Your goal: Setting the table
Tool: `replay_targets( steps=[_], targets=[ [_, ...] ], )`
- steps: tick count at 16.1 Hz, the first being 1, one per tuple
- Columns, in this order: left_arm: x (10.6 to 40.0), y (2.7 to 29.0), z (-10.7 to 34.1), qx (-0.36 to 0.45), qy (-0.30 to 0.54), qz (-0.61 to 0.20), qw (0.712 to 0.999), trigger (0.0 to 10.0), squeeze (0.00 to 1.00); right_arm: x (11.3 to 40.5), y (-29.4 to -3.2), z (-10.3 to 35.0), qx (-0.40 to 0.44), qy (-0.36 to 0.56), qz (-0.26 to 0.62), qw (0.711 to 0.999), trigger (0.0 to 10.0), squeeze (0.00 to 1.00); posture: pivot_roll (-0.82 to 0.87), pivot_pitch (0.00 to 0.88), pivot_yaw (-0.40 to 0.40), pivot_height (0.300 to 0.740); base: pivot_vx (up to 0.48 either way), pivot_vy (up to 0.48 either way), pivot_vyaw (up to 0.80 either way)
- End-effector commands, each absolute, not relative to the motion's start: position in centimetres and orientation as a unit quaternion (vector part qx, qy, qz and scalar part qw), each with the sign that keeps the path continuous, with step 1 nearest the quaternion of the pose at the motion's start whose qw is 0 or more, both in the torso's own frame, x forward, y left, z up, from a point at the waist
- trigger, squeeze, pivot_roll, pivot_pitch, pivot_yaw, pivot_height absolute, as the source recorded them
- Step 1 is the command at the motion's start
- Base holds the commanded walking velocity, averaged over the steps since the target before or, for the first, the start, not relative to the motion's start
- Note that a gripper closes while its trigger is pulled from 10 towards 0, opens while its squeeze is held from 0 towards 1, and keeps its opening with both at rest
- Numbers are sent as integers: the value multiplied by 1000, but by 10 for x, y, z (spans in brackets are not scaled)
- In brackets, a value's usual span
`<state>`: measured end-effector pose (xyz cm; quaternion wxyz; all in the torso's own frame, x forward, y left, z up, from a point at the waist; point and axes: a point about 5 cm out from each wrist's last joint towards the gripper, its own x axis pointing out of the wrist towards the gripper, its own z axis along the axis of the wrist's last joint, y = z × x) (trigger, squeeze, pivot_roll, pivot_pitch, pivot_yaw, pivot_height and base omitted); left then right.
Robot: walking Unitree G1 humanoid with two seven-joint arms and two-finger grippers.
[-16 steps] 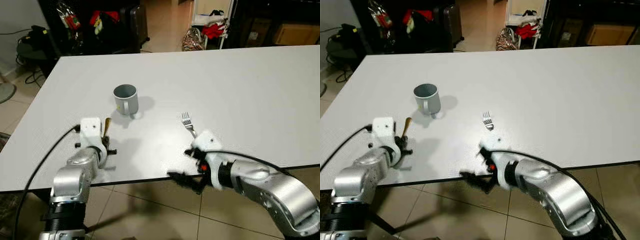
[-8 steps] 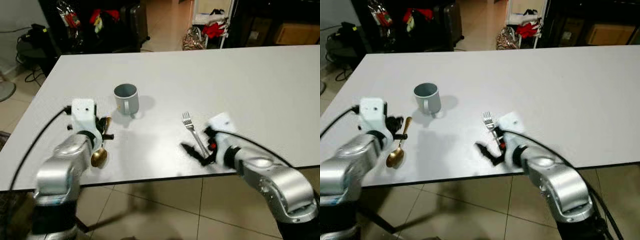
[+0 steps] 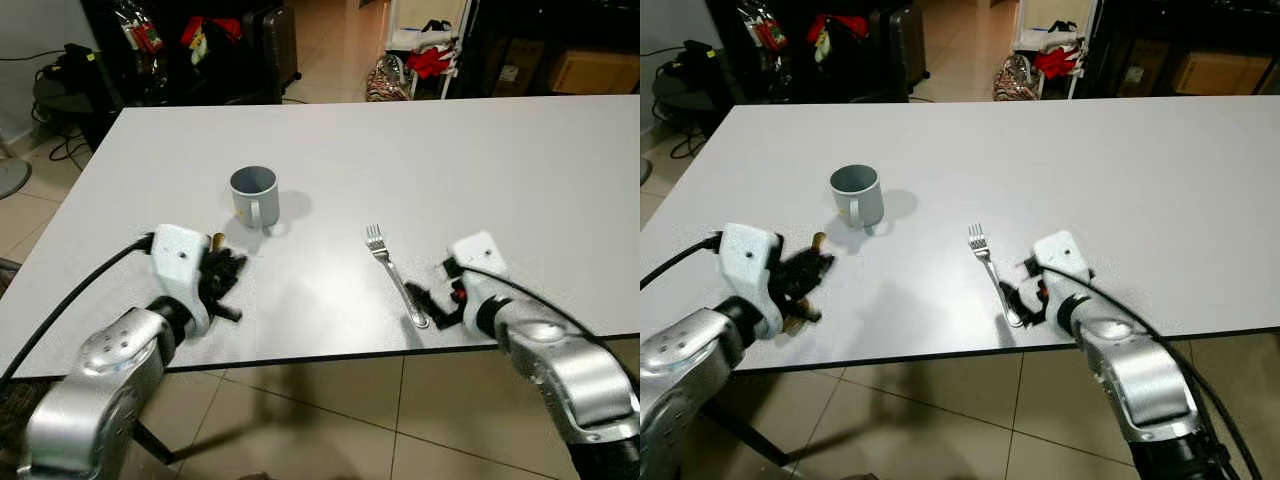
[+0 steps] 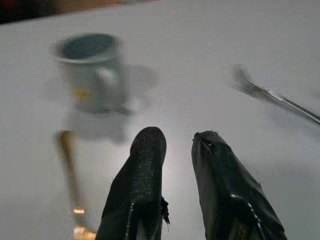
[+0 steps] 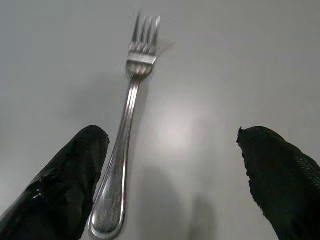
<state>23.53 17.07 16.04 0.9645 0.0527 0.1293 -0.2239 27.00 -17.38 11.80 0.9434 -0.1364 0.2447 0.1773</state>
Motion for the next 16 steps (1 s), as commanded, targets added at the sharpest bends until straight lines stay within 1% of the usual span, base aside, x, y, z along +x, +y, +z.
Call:
replay_targets(
  steps=[1,3,6,10,16],
  targets=[
    [229,164,157,54,142,-270,951,10000,0,267,-176,108,-141,258,180,939,10000,0,-7,0,23,740,0,0,0],
    [221,162,155,68,159,-313,934,10000,0,266,-182,96,-153,269,169,936,10000,0,-3,0,26,740,0,0,0],
    [213,165,150,83,185,-338,919,10000,0,263,-187,85,-146,280,164,935,10000,0,-5,0,29,740,0,0,0],
    [214,163,147,83,190,-349,914,10000,0,259,-178,84,-121,274,195,934,10000,0,-14,0,28,740,0,0,0],
    [216,161,145,88,191,-354,911,10000,0,257,-177,88,-121,268,199,935,10000,0,-25,0,30,740,0,0,0]
  ],
)
